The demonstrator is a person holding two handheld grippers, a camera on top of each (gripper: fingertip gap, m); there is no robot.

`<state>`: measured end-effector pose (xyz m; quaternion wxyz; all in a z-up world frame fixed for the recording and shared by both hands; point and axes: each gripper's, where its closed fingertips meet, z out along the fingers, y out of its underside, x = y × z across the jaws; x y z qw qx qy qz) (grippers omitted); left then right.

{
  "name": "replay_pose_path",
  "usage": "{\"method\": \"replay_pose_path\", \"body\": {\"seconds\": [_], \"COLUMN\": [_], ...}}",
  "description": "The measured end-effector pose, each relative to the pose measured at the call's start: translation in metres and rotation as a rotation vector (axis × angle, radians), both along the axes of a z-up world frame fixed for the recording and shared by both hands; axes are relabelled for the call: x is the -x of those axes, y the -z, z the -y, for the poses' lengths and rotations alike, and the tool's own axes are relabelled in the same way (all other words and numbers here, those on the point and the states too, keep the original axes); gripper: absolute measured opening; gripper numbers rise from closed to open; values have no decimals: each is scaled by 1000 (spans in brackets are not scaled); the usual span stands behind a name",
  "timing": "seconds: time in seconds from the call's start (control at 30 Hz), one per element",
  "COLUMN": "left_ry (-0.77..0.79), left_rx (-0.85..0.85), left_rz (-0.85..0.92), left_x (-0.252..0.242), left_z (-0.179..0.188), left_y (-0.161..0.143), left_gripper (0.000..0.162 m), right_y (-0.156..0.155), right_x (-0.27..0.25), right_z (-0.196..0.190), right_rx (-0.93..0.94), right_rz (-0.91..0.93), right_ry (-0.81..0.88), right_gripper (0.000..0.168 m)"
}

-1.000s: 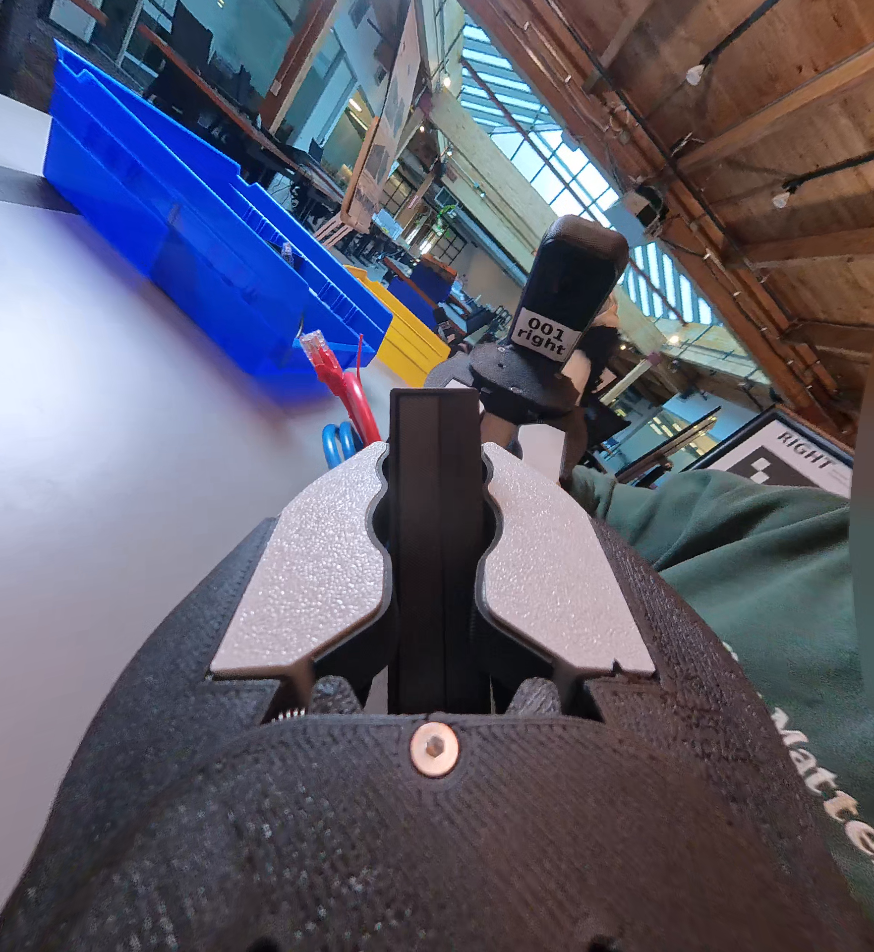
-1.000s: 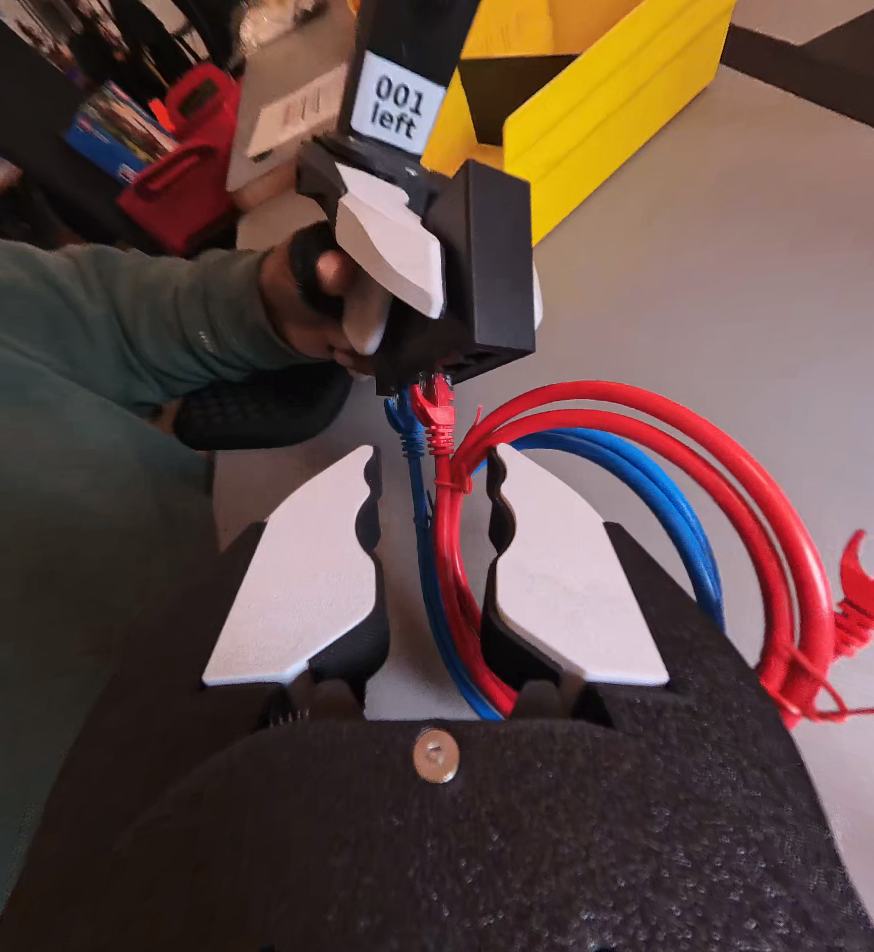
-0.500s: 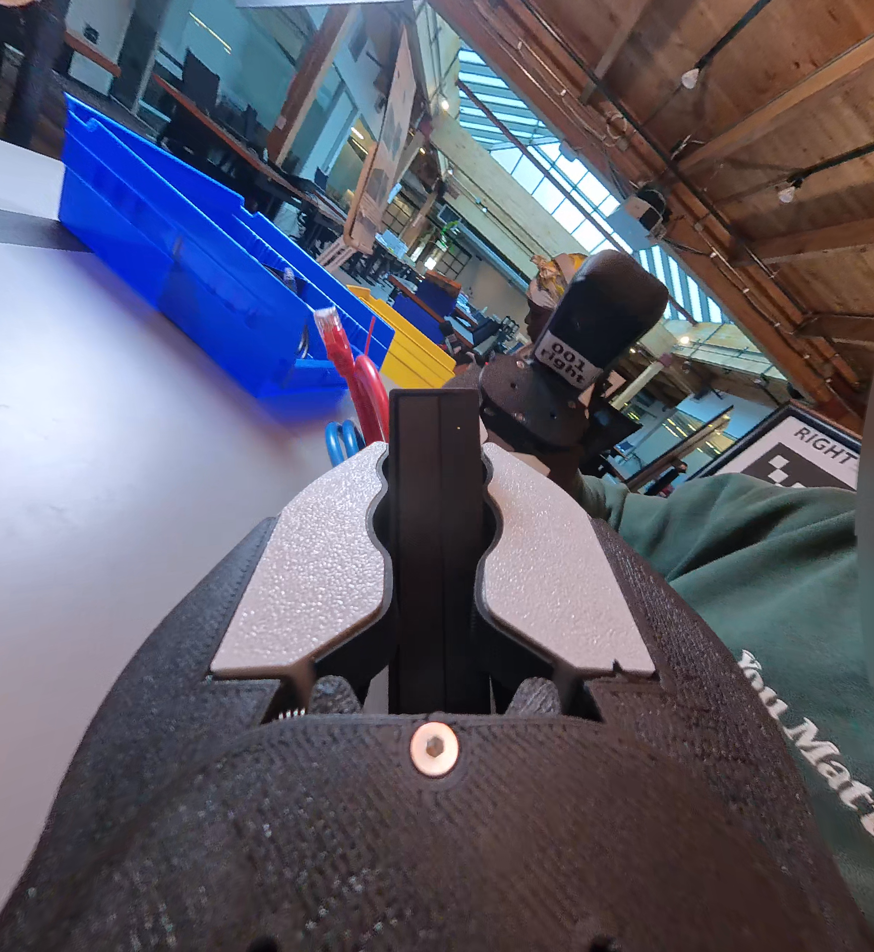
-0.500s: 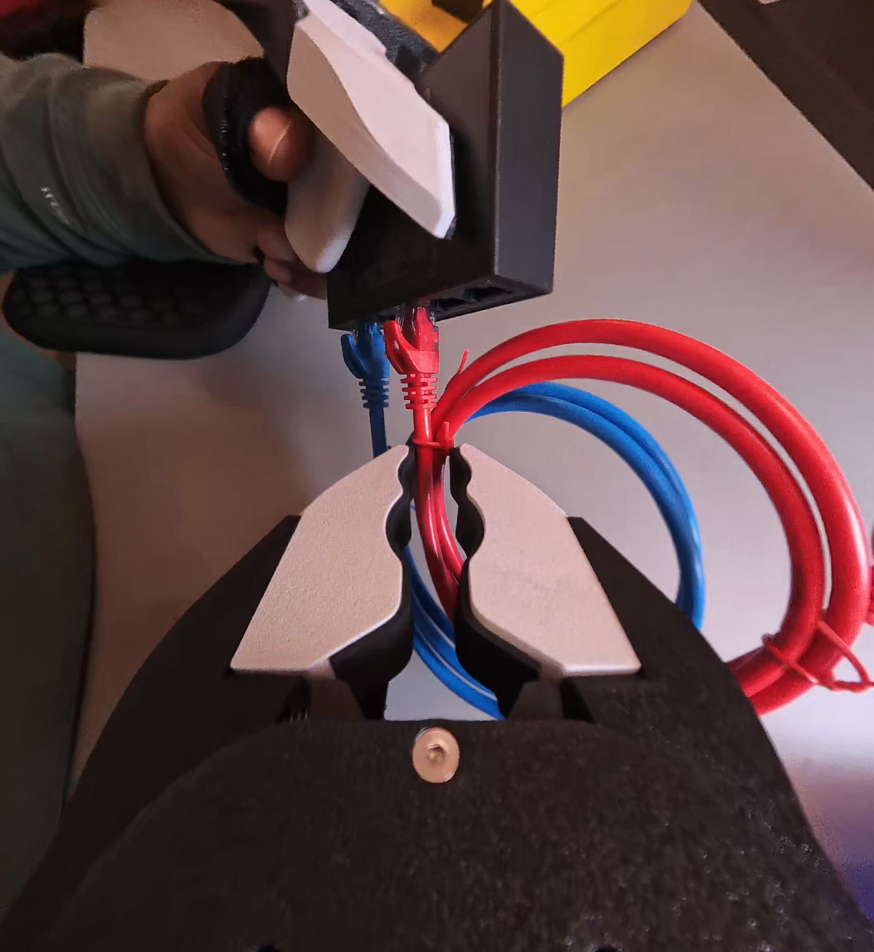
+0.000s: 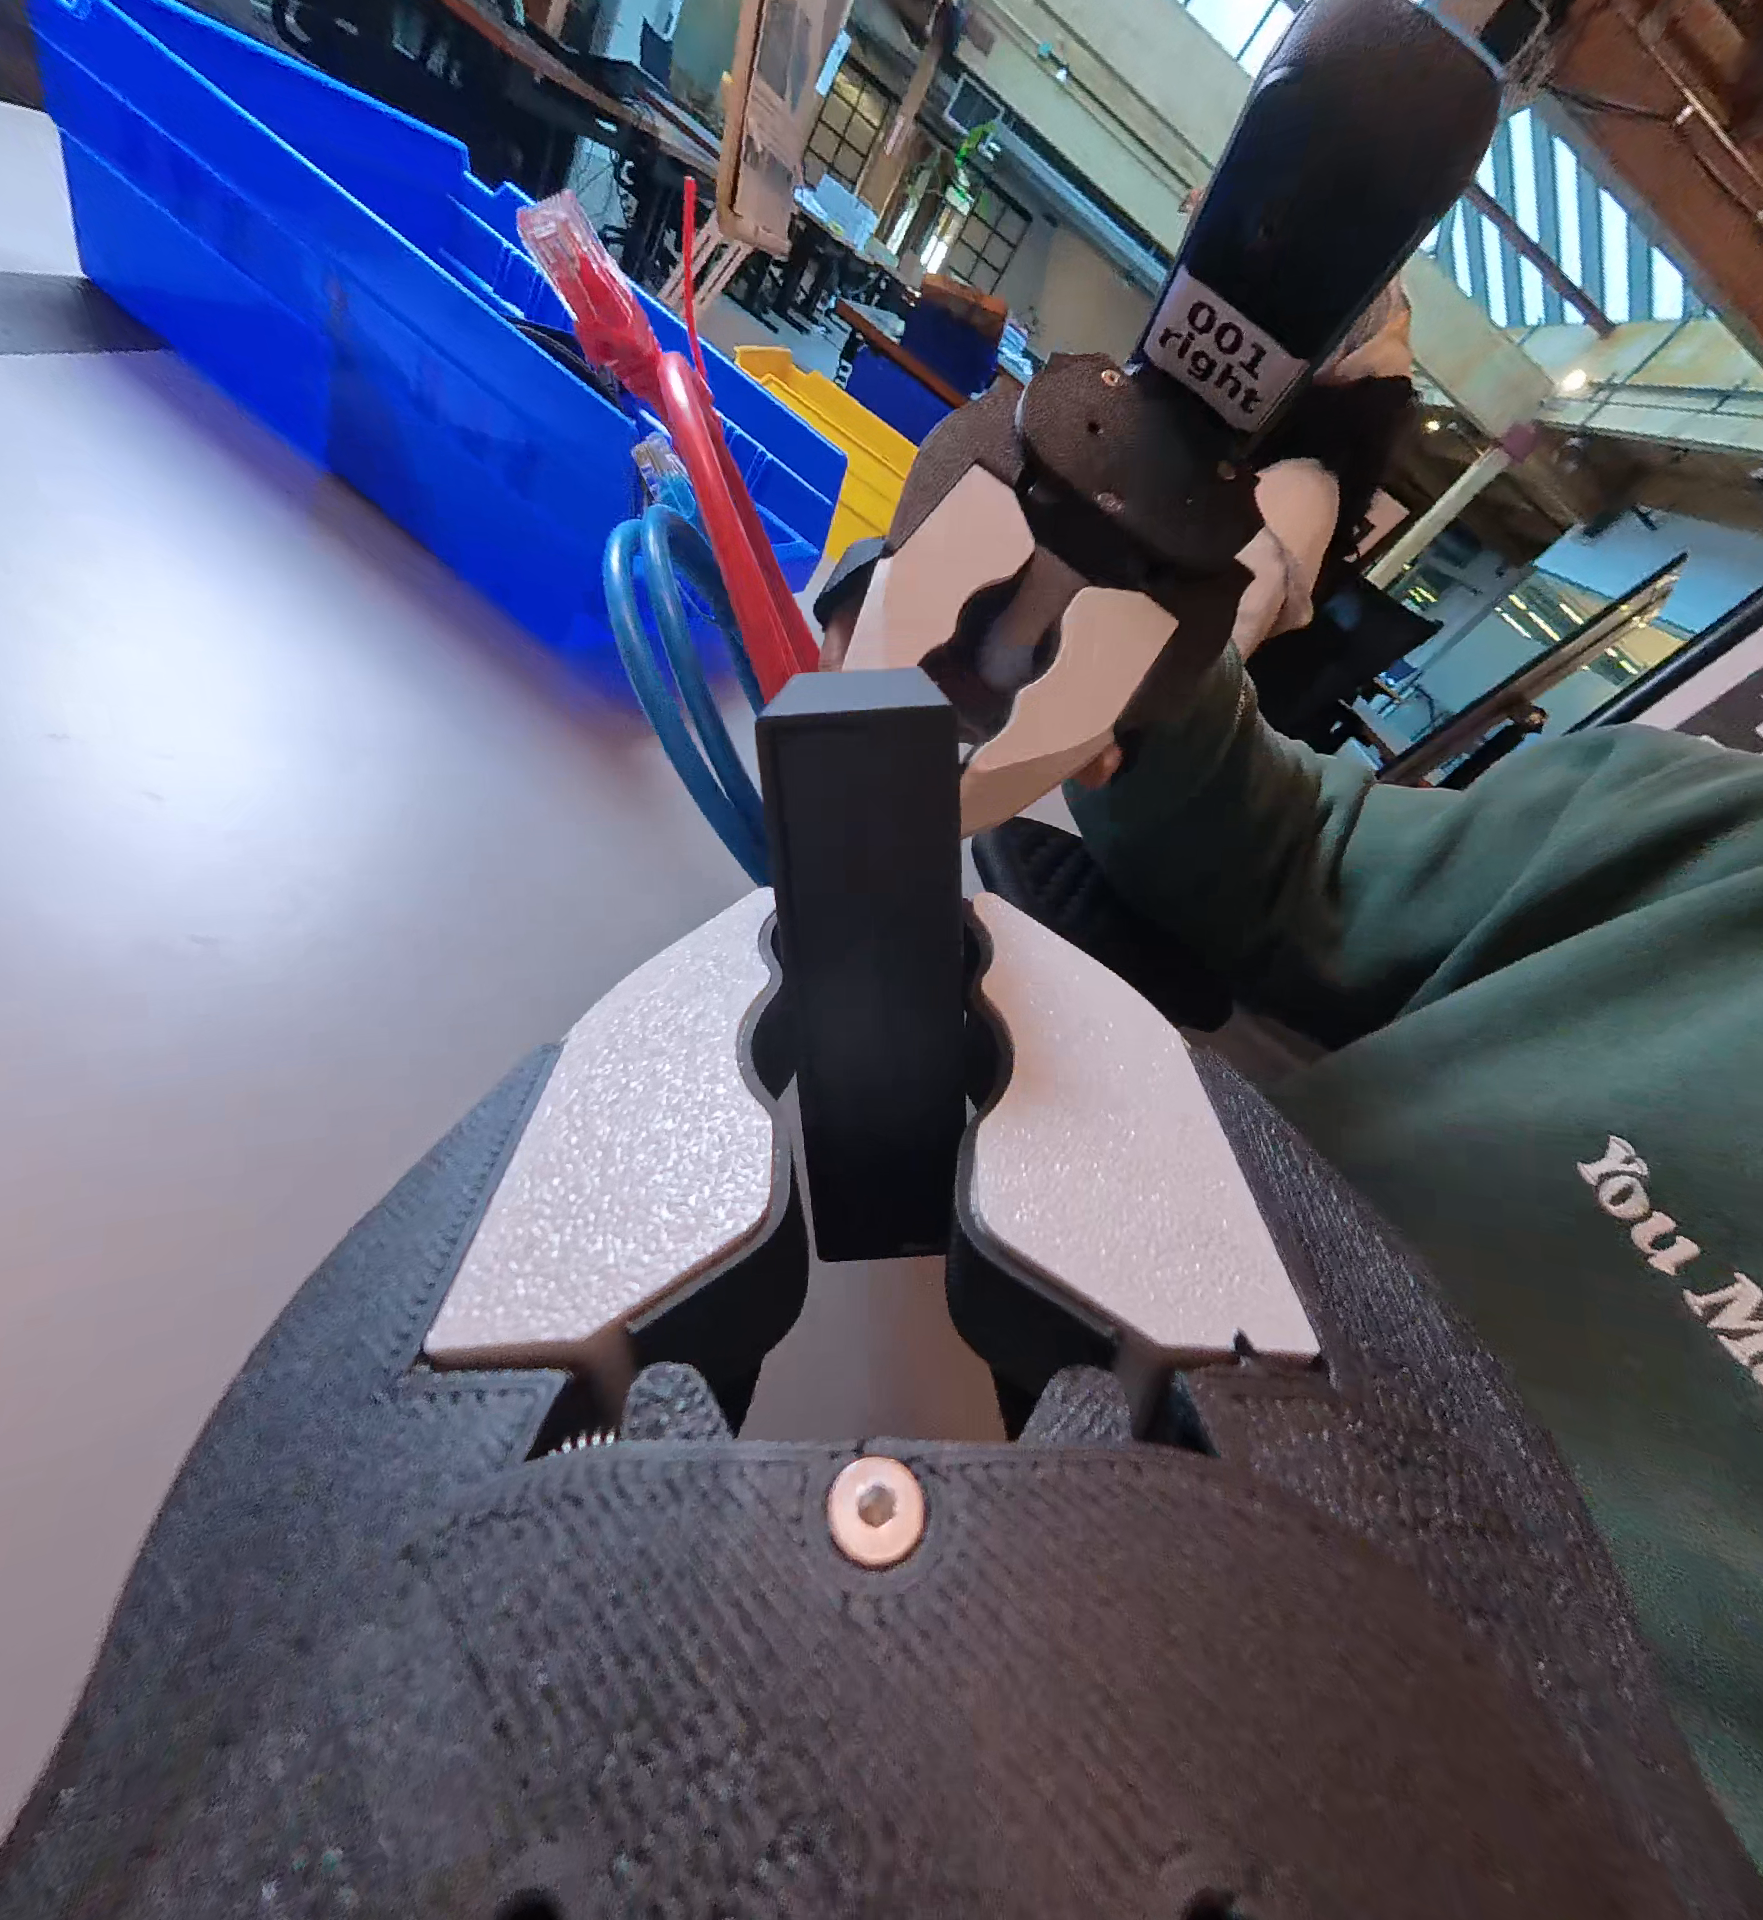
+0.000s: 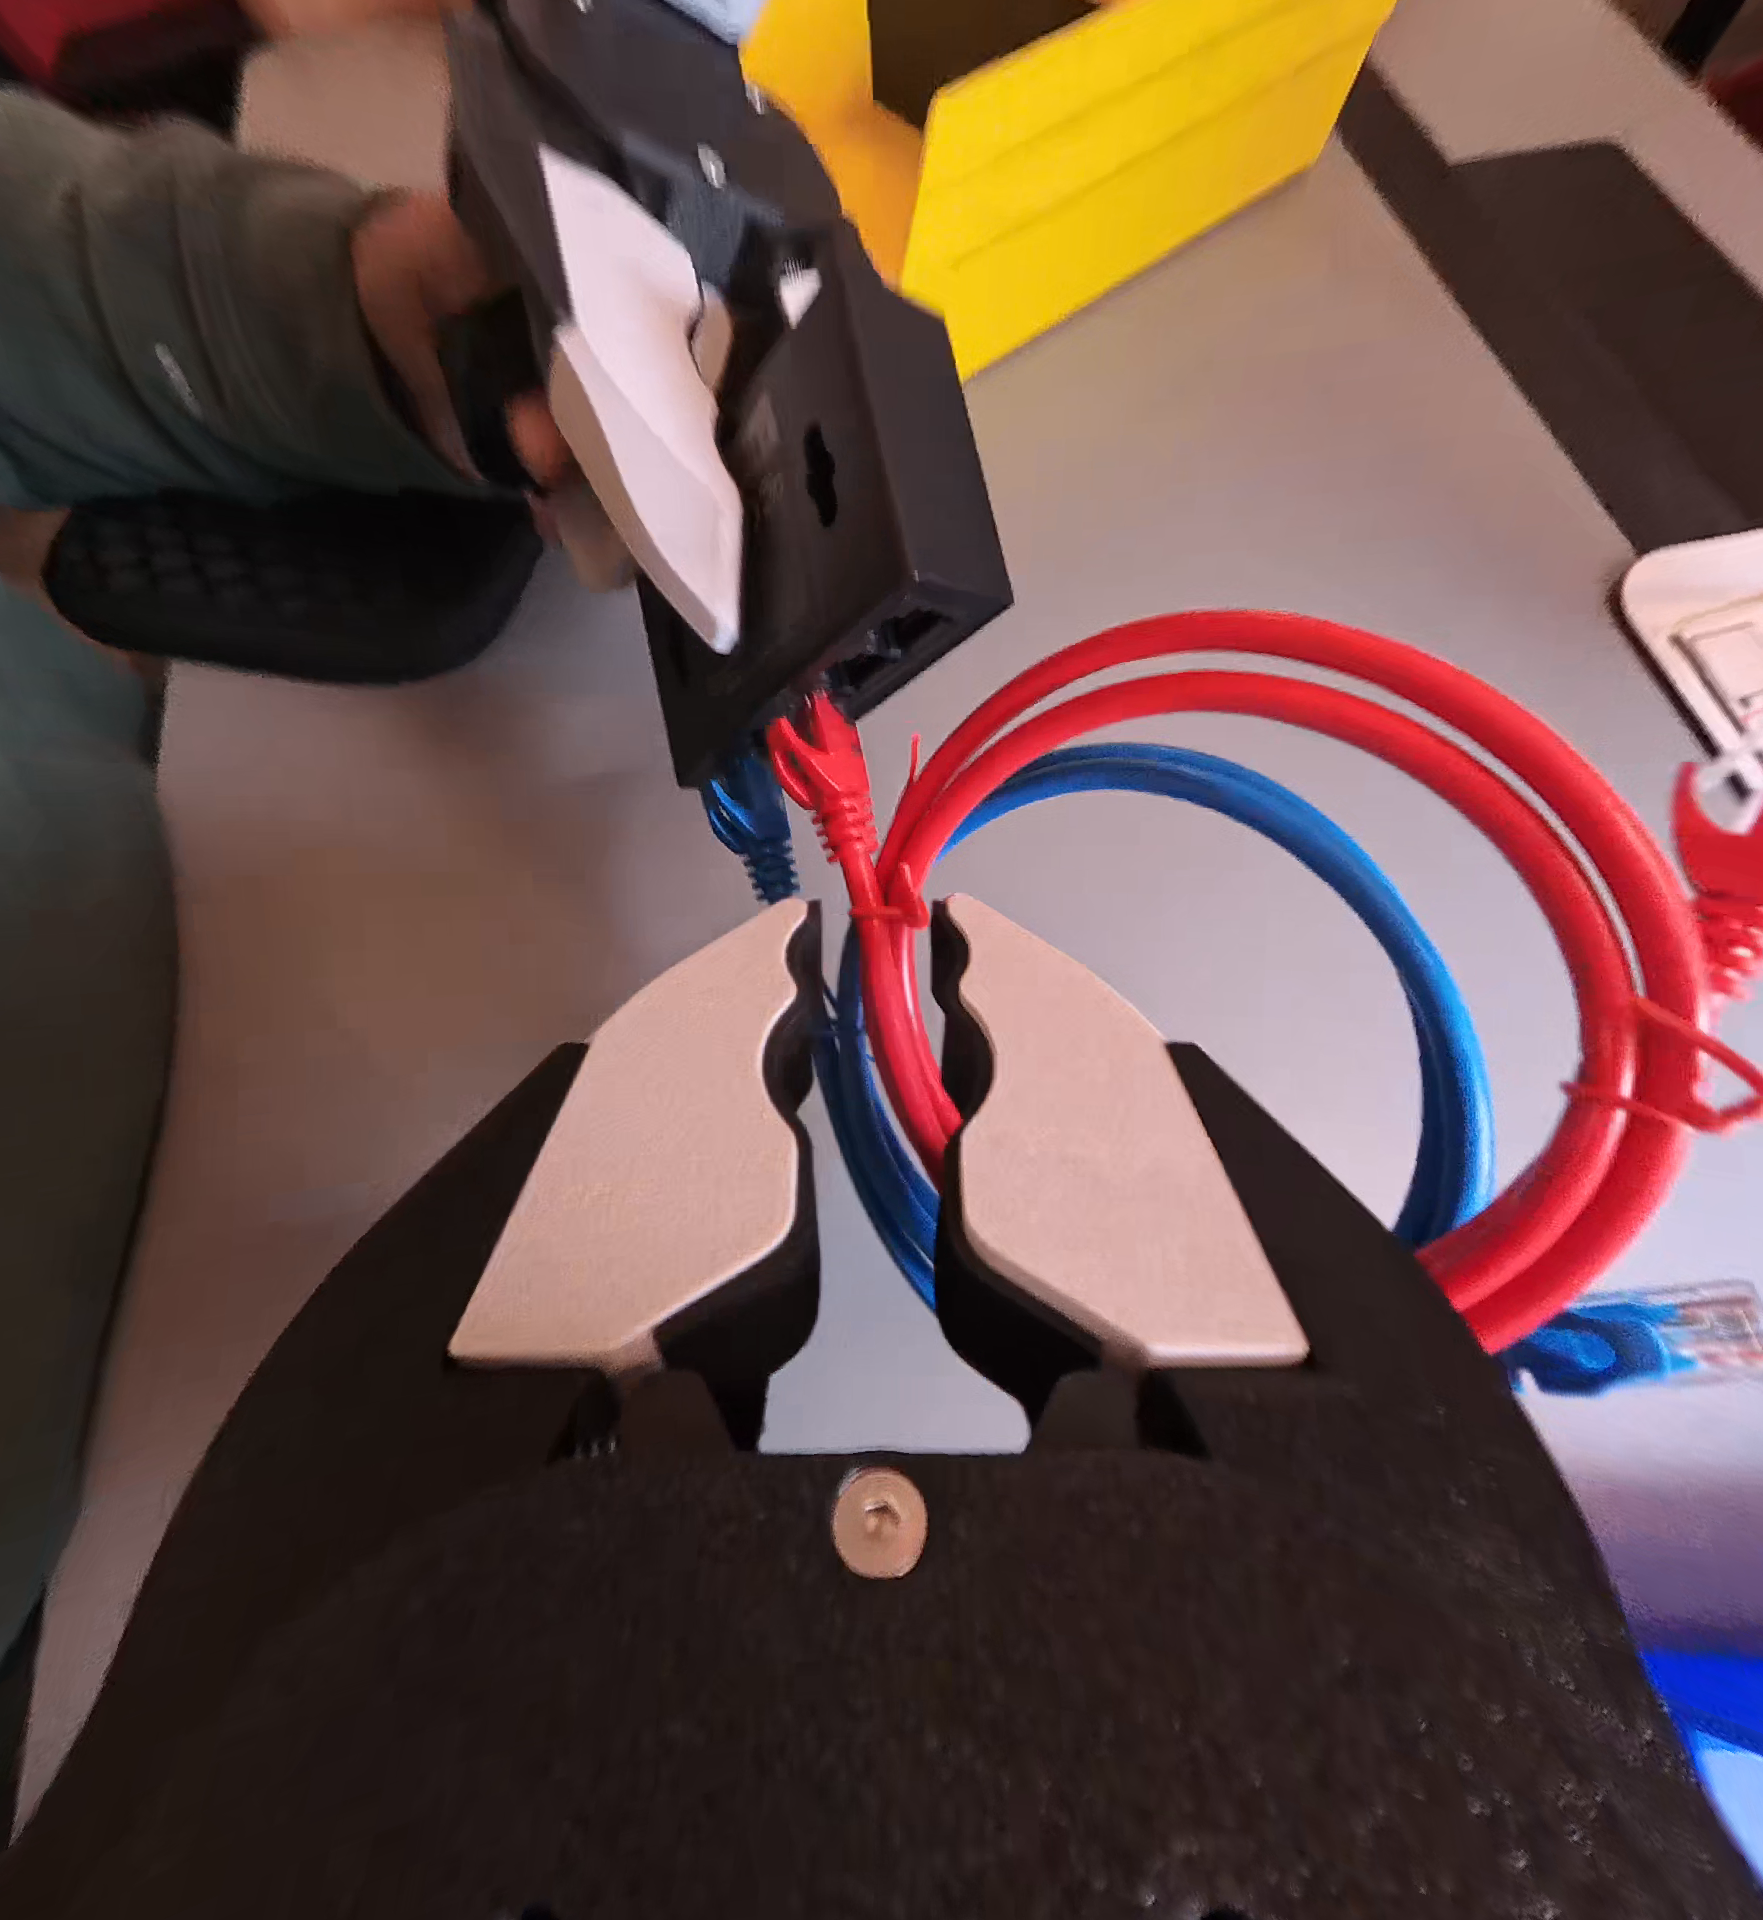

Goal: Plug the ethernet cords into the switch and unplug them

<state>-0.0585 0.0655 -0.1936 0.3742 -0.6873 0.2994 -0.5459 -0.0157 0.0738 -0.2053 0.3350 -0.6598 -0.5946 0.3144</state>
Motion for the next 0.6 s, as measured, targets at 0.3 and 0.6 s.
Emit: {"method": "replay_pose_path", "body": {"seconds": [0.3,0.6], "left_ry": [-27,49], "left_rx": [-22,-103], "left_rz": [-36,-86], "left_x": [-5,-19], "left_z": [-1,16], "left_y": [5,2], "left_gripper": [29,29], "right_y": [-15,6], "right_x": [14,18], "right_z": [9,26], "right_rx": [-93,-29], "right_rz": [-76,21], "right_ry": [0,-148], "right_gripper": [27,21]}}
